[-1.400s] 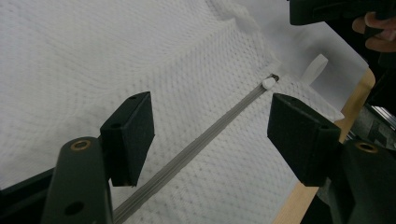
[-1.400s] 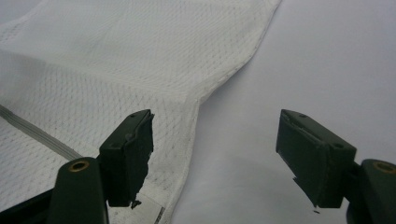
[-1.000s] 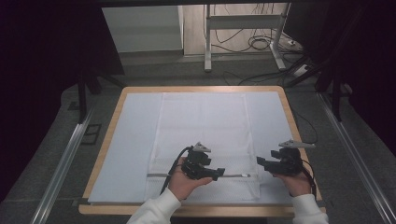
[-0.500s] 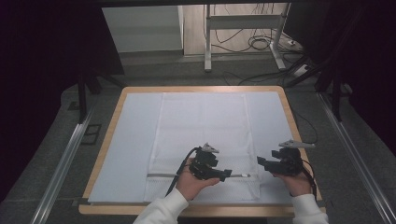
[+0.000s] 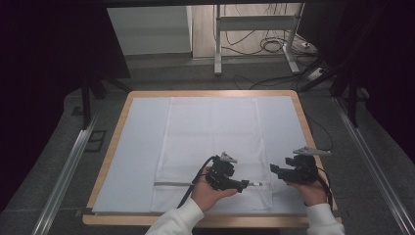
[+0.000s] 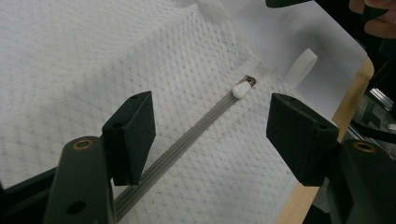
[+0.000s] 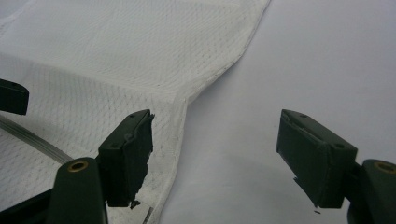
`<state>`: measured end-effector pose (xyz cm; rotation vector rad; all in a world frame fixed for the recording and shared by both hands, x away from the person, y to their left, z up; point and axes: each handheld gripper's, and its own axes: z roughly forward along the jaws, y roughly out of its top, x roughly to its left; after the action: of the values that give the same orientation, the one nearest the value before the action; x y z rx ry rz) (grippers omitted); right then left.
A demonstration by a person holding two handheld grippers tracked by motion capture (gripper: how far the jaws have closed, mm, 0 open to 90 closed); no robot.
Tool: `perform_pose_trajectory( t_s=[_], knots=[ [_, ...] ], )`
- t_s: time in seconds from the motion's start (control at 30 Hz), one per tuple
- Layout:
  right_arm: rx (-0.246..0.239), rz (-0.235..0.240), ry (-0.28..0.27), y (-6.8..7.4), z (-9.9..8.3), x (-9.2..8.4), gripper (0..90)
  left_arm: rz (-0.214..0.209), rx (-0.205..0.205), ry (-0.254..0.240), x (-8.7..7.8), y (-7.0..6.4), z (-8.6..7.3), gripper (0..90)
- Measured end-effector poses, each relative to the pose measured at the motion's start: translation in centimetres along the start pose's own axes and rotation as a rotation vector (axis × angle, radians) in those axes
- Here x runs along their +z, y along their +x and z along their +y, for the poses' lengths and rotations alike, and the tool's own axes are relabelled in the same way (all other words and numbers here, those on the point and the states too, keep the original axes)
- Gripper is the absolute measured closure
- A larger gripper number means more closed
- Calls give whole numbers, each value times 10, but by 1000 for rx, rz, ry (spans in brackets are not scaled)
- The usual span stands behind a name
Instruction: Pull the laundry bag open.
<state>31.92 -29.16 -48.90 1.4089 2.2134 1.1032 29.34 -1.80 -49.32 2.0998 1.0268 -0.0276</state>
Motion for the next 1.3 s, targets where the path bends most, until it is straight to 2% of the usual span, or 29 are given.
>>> perform_pose_trajectory(
  t_s=[0.33, 0.5, 1.13, 1.3],
  knots=[
    [0, -7, 3, -1, 0, 0, 268, -23, 3, 22, 17, -9, 4, 339],
    [1, -10, 4, -2, -1, 0, 268, -16, -14, -4, 22, -12, 8, 374],
    [0, -17, 5, -3, -1, 1, 267, -85, -64, 55, 41, -14, 12, 411],
    [0, -19, 3, -3, -1, 1, 267, -91, -74, 65, 46, -15, 12, 424]
  ],
)
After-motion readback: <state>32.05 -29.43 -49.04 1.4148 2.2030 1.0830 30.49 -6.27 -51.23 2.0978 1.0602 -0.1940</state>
